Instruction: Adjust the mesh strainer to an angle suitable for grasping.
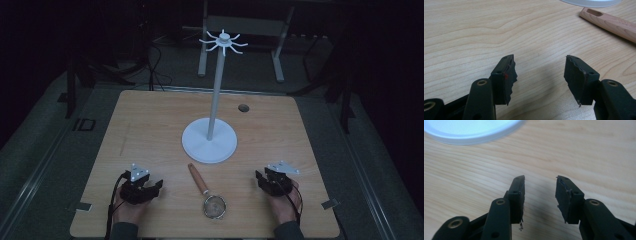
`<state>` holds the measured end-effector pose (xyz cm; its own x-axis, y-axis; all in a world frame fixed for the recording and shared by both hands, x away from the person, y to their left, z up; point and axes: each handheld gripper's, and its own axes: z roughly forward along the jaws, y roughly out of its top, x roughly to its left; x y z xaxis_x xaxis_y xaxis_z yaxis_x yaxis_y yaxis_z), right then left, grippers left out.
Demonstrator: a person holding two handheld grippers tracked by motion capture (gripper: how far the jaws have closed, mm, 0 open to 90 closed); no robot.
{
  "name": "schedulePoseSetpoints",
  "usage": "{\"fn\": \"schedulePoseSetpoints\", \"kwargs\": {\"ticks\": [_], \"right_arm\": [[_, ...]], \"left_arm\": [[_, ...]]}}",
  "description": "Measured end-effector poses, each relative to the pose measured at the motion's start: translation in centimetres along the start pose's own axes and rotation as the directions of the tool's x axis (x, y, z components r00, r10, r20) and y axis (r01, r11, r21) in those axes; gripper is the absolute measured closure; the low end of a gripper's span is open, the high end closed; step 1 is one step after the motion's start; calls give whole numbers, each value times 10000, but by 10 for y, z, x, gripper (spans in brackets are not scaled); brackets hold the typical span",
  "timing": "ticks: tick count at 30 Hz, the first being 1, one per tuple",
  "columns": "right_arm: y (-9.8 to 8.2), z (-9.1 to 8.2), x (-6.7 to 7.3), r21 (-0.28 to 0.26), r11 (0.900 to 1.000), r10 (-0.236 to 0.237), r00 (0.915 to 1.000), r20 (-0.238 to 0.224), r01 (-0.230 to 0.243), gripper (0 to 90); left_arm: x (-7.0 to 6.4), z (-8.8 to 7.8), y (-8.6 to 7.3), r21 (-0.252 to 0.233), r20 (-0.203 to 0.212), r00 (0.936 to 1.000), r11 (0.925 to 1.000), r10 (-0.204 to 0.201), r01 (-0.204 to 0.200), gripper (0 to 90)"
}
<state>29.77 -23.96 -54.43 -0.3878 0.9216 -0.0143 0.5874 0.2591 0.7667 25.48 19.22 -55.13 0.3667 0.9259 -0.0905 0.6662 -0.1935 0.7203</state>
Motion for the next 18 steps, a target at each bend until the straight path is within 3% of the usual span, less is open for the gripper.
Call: {"fn": "schedulePoseSetpoints", "kwargs": {"ticks": [8, 13, 18], "right_arm": [[9, -13, 13, -368, 9991, -225, 9997, -30, 224, 625], [15, -20, 20, -380, 9989, -279, 9992, -301, 268, 665], [25, -24, 34, -295, 9984, -510, 9963, -695, 491, 639]], "left_arm": [[0, 0, -1, 23, -11, 10000, 10000, 11, -11, 422], [-1, 0, -1, 33, -16, 10000, 10000, 11, -11, 422], [0, -1, -1, 6, -24, 10000, 10000, -14, 14, 422]]}}
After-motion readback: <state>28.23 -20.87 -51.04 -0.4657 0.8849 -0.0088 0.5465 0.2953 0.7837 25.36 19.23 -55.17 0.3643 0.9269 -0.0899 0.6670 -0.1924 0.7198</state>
